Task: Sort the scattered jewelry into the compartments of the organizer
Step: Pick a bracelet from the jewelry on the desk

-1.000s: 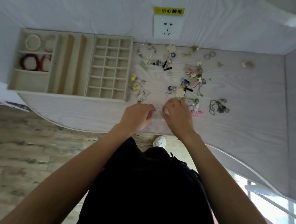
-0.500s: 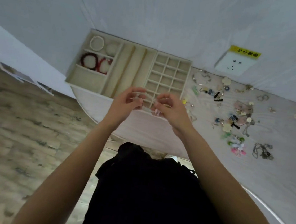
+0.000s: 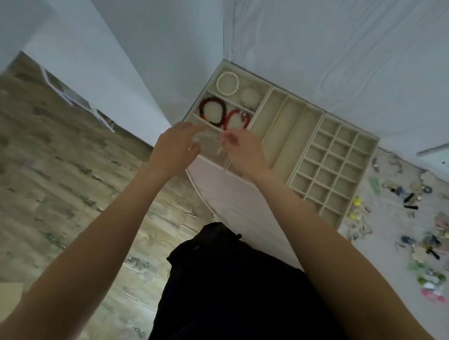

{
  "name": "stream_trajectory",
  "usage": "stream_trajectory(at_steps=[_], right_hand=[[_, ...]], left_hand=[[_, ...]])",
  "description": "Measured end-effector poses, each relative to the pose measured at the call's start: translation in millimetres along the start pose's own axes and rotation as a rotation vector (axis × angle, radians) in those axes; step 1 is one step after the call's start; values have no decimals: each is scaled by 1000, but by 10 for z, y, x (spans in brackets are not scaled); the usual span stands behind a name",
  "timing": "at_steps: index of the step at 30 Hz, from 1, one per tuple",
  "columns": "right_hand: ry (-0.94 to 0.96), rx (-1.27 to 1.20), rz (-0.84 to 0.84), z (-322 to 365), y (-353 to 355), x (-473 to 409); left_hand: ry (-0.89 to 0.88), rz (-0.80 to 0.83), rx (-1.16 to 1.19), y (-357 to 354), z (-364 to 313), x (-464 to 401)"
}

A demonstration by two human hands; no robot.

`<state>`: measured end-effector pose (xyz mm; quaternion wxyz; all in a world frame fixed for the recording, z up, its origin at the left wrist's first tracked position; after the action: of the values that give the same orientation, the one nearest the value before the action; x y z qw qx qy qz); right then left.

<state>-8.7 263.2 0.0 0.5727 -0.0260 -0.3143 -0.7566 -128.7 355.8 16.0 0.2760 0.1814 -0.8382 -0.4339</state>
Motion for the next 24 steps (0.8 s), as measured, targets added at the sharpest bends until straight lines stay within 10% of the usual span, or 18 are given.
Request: stream_trajectory(at_steps=[10,24], right_hand=[[213,920,-102,-97,-174,51],[139,902,110,154,-348,-236]], left_hand=[[-274,154,-415,-318,79,102],[-328,34,-452,-214,250,68]])
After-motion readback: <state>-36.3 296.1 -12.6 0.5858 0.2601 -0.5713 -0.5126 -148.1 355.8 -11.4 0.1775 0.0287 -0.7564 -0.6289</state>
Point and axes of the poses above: each hand's wrist, its own x-axis away from the middle knuckle, its own y-axis out of the back of the hand, z = x × y, the point moved 5 cm from there along -x, towards the middle knuckle, and after that the axes turned 11 degrees about z, right-handed, at the moved point
